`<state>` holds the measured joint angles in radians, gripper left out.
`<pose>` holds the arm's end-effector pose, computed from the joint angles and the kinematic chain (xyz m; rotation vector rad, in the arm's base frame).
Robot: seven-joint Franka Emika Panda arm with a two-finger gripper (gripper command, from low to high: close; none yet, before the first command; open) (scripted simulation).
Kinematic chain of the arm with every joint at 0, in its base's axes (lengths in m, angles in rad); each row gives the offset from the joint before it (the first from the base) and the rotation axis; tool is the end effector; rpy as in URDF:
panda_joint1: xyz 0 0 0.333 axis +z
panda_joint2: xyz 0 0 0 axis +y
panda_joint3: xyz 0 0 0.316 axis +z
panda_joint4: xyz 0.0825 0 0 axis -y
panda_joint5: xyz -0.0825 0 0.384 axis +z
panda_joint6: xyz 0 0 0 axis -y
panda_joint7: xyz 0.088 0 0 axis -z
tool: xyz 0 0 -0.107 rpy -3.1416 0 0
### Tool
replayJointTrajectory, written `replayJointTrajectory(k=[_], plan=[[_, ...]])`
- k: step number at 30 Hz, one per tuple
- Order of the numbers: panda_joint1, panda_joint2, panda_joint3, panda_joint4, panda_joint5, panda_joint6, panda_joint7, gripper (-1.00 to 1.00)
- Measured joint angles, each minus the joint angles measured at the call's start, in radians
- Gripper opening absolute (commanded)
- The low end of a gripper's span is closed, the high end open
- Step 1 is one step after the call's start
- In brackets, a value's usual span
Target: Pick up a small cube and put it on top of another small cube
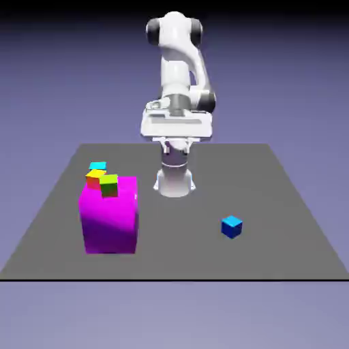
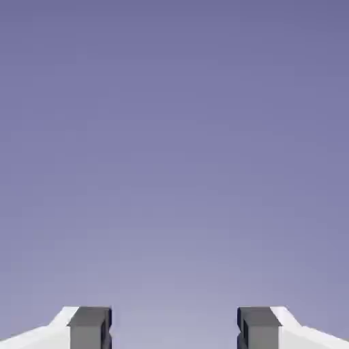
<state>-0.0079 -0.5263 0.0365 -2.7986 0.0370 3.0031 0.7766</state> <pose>0.3960 0.0087 0.4418 -2.4962 1.0270 -0.9505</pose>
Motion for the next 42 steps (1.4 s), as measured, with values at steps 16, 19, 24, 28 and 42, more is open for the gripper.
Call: replayJointTrajectory(k=[16,19,24,28,42], plan=[[-0.258,0.580,0.485,0.151,0.491,-0.450,0.472,0.00],[-0.314,0.689,0.576,0.179,0.583,-0.535,0.560,0.00],[-0.316,0.824,0.621,0.199,0.641,-0.512,0.602,0.00],[-0.261,0.969,0.606,0.206,0.650,-0.368,0.583,0.00],[-0.325,0.638,0.474,0.202,0.646,-0.558,0.777,-1.00]])
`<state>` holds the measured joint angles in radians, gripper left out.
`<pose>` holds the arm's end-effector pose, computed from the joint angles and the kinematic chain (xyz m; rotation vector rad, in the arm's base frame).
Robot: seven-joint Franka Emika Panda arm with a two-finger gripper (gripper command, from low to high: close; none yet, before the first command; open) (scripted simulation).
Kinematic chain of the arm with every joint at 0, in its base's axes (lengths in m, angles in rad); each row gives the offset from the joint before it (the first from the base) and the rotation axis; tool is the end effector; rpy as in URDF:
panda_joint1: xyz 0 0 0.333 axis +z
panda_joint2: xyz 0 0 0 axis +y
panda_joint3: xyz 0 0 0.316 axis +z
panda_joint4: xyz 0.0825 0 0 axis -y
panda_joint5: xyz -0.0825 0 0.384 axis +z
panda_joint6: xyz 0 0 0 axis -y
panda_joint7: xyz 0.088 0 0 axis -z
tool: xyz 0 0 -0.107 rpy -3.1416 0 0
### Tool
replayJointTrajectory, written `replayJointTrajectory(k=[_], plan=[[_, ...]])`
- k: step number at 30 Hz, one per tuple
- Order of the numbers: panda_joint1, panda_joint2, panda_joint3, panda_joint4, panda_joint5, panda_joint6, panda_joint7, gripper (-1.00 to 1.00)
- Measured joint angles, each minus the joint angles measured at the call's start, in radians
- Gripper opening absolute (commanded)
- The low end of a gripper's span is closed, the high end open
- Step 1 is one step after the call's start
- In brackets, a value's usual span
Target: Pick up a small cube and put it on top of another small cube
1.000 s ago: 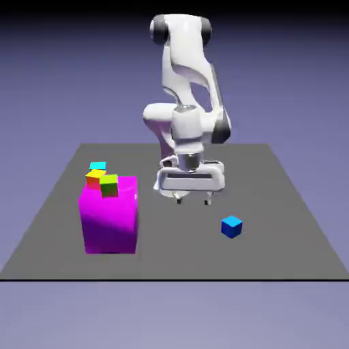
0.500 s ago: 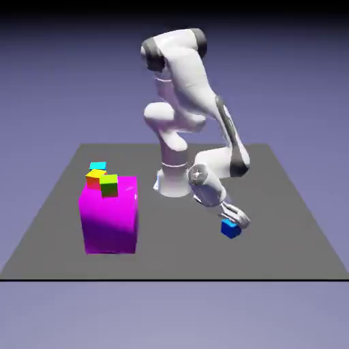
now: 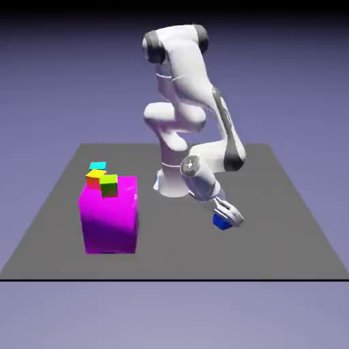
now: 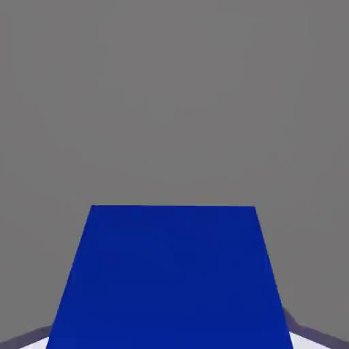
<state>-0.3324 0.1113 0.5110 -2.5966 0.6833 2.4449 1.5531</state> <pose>0.4048 0.0799 0.2041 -1.6580 2.4695 0.7299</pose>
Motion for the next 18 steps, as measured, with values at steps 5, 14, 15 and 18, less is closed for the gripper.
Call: replayJointTrajectory(k=[5,14,15,18], plan=[[-0.025,-0.144,-0.156,-0.012,-0.011,0.003,0.218,-1.00],[-0.052,-0.403,-0.435,-0.035,-0.030,0.008,0.610,-1.00],[-0.055,-0.432,-0.466,-0.037,-0.033,0.009,0.653,-1.00],[-0.070,-0.518,-0.555,-0.046,-0.041,0.008,0.784,-1.00]])
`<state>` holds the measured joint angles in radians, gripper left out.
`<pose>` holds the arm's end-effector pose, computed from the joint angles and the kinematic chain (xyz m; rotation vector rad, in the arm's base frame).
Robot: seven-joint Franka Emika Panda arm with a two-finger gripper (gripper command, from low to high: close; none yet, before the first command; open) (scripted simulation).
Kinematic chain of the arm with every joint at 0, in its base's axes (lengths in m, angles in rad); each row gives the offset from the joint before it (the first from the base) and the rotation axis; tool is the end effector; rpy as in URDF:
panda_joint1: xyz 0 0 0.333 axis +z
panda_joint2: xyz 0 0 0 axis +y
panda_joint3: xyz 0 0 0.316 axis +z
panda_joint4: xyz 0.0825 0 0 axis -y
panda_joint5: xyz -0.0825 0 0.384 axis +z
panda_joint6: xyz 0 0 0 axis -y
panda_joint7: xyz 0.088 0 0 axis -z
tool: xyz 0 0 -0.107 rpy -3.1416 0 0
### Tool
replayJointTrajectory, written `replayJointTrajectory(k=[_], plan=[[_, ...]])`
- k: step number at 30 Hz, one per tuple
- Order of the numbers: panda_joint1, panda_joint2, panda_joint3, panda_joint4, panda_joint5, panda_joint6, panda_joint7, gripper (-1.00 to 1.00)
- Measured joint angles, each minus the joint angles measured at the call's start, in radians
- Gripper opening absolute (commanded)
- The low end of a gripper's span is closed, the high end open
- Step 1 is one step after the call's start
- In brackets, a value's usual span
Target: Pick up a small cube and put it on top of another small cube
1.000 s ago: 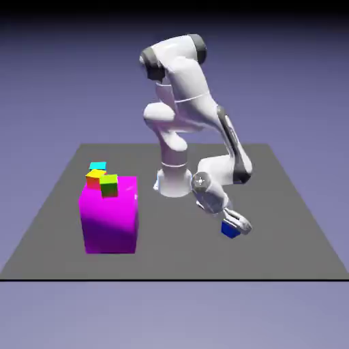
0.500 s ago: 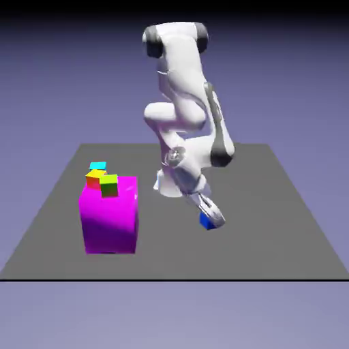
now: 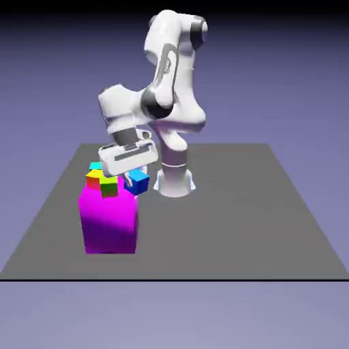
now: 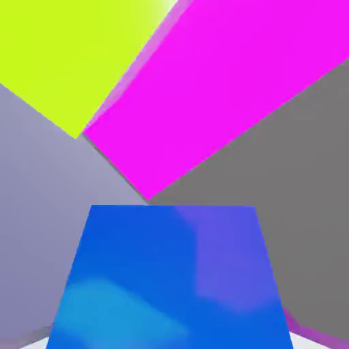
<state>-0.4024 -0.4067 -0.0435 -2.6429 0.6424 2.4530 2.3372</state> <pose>0.3726 -0.1777 0.3980 0.1341 2.6738 0.3631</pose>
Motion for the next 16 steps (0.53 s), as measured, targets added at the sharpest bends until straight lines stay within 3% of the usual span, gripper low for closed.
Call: replayJointTrajectory(k=[7,12,13,16], plan=[[-0.079,-0.169,-0.126,-0.044,-0.042,-0.038,0.268,-1.00],[0.008,-0.024,-0.131,-0.062,0.115,0.121,0.146,-1.00],[0.021,-0.002,-0.132,-0.065,0.139,0.145,0.127,1.00],[0.000,-0.038,-0.130,-0.060,0.100,0.105,0.158,1.00]])
